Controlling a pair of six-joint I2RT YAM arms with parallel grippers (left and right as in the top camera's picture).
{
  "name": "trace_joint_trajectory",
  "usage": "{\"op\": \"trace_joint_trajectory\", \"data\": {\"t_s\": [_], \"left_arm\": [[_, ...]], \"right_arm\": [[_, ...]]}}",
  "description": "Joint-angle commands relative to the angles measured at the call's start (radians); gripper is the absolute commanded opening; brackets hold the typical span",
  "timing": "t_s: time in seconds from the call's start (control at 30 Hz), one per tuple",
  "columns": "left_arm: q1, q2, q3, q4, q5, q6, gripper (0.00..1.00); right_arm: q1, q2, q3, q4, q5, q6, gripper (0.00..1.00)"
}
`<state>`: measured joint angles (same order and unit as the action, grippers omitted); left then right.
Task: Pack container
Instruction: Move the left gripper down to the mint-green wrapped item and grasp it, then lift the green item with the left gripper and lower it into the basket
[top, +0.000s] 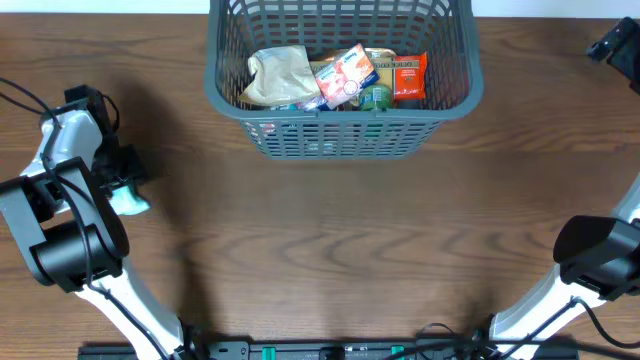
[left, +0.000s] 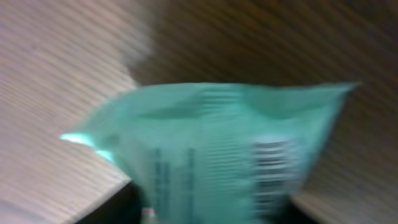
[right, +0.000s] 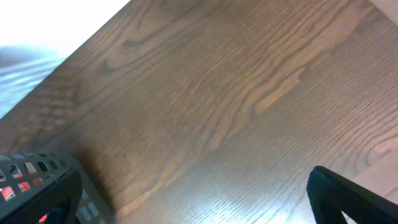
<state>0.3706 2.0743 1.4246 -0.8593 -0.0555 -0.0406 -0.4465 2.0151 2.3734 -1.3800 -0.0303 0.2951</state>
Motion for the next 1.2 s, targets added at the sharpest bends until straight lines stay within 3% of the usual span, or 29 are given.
{"op": "trace_joint_trajectory", "data": {"t_s": [0.0, 0.2, 0.27, 0.53, 0.7, 0.83, 1.03, 1.17], "left_arm": [[0.001, 0.022, -0.017, -0.018, 0.086, 0.018, 0.34], [-0.001, -0.042, 0.007, -0.056, 0.127, 0.032, 0.19], [-0.005, -0.097, 0.045, -0.08, 0.127, 0.032, 0.06], [-0.063, -0.342, 0.354, -0.198, 0.127, 0.04, 0.05], [-0.182, -0.376, 0.622, -0.259, 0.127, 0.154, 0.06], [-0.34, -0.375, 0.729, -0.217, 0.127, 0.36, 0.06], [-0.572, -0.344, 0.728, -0.071, 0.127, 0.958, 0.06], [-0.674, -0.277, 0.728, 0.06, 0.127, 1.262, 0.06]], "right_arm": [[0.003, 0.008, -0.003, 0.0, -0.003, -0.011, 0.99], [0.003, 0.008, -0.003, 0.0, -0.004, -0.011, 0.99], [0.003, 0.008, -0.003, -0.001, -0.004, -0.011, 0.99], [0.003, 0.008, -0.003, -0.011, -0.004, -0.012, 0.99], [0.003, 0.008, -0.003, -0.016, -0.004, -0.012, 0.99], [0.003, 0.008, -0.003, -0.016, -0.004, -0.012, 0.99], [0.003, 0.008, -0.003, -0.017, -0.004, -0.012, 0.99], [0.003, 0.008, -0.003, -0.026, -0.004, -0.013, 0.99]]}}
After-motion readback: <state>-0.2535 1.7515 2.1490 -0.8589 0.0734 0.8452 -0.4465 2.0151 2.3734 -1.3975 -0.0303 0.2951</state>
